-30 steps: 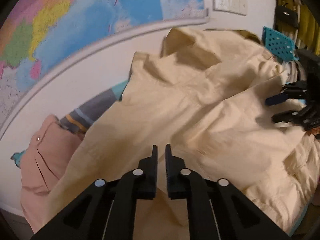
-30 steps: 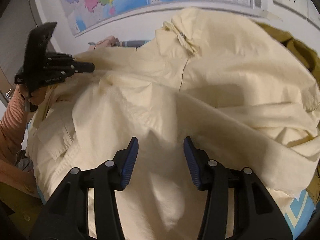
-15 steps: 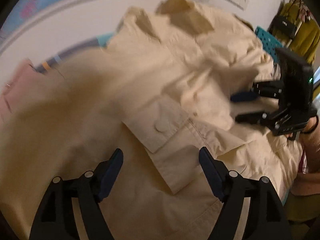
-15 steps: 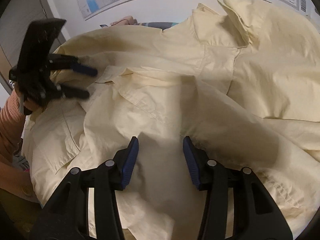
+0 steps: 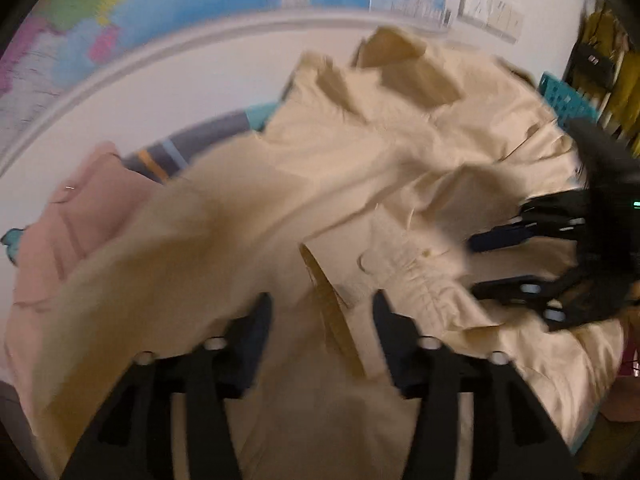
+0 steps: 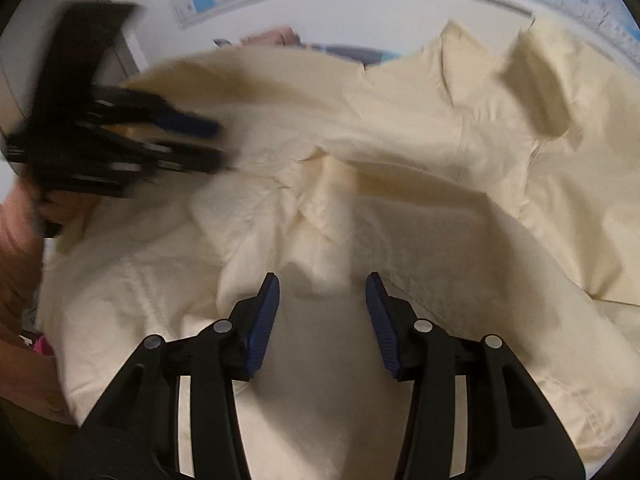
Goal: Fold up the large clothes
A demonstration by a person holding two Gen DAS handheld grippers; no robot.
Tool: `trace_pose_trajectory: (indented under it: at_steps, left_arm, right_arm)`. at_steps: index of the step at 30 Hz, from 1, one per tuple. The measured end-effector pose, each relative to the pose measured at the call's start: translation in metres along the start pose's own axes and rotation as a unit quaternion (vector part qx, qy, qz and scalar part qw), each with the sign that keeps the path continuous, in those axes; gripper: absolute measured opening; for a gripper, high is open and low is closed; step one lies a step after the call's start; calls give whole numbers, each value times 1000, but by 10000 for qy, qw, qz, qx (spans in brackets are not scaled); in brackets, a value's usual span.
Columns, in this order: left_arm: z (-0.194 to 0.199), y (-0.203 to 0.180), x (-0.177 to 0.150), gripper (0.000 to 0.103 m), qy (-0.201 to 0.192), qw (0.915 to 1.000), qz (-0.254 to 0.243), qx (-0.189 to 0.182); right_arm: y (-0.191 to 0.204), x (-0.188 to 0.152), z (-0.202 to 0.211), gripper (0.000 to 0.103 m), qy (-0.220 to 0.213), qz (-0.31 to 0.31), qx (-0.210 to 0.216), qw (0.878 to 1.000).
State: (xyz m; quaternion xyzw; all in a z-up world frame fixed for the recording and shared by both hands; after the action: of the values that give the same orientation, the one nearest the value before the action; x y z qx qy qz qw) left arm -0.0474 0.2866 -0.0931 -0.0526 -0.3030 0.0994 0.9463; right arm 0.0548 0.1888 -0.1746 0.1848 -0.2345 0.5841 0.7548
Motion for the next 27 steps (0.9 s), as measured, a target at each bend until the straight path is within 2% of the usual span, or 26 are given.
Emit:
trace_pose_trajectory:
  at_steps: [2, 4, 5, 8, 11, 13, 14, 16, 18, 20, 22, 24, 25, 26, 27]
  left_arm:
    - [28, 8, -5, 60, -284, 9996, 61, 11]
    - [59, 18, -11, 65, -600, 9982, 49, 60]
    - [75, 29, -15, 69, -775, 9969, 56, 122]
    - [115, 56, -26, 71, -1199, 9916, 276, 393]
    - [129, 81, -38, 77, -1244, 9881, 509, 752]
    - [121, 92, -47, 77, -996, 9893, 638, 857]
    - [115, 97, -50, 75, -876, 9899, 670, 897]
    - [100, 102, -58, 60, -629, 9909, 613, 1025]
    - [86, 108, -62, 39, -393, 9907, 631, 1141]
    - [78, 118, -65, 32, -244, 9911, 800, 1039]
    - [76, 126, -66, 32, -192, 9916, 976, 823]
    - [78, 130, -67, 32, -234, 9912, 1046, 779]
    - [80, 130, -67, 33, -267, 9910, 1059, 775]
    - [82, 130, -67, 35, -288, 9911, 1085, 710]
    - [86, 127, -68, 36, -308, 9913, 1100, 651]
  right_arm:
    - [0, 2, 4, 45, -55, -93, 29, 9999]
    - [6, 7, 16, 46, -288, -151, 174, 9993]
    - [11, 10, 21, 46, -407, -123, 280, 9987]
    - [43, 26, 45, 48, -908, 130, 800, 9926]
    - [95, 51, 44, 64, -1163, 604, 1504, 9799]
    - [127, 60, 35, 65, -1116, 840, 2005, 9697]
    - [146, 66, 25, 65, -1047, 967, 2288, 9630]
    - [183, 73, 6, 70, -860, 1238, 2650, 9524]
    - [214, 78, -11, 73, -675, 1514, 2799, 9456]
    - [233, 82, -27, 74, -501, 1646, 2736, 9463]
    - [242, 84, -44, 75, -332, 1601, 2611, 9514]
    - [251, 86, -60, 59, -181, 1544, 2624, 9524]
    - [255, 88, -64, 36, -146, 1534, 2649, 9519]
    - [256, 91, -65, 24, -147, 1499, 2733, 9501]
    - [256, 93, -57, 23, -266, 1479, 2808, 9479]
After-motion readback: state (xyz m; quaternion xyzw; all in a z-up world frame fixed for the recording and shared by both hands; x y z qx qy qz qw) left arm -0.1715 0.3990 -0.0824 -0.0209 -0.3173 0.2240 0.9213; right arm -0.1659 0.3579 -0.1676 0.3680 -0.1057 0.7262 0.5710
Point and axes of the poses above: each gripper's, at about its wrist camera, not at the fingertips, and z roughly against the way its jaws point, y to its left, x to its top, the point moved 2 cm from there along -z, roughly the way its jaws point, and after that the axes turned 14 degrees about z, right-handed, at the moved point
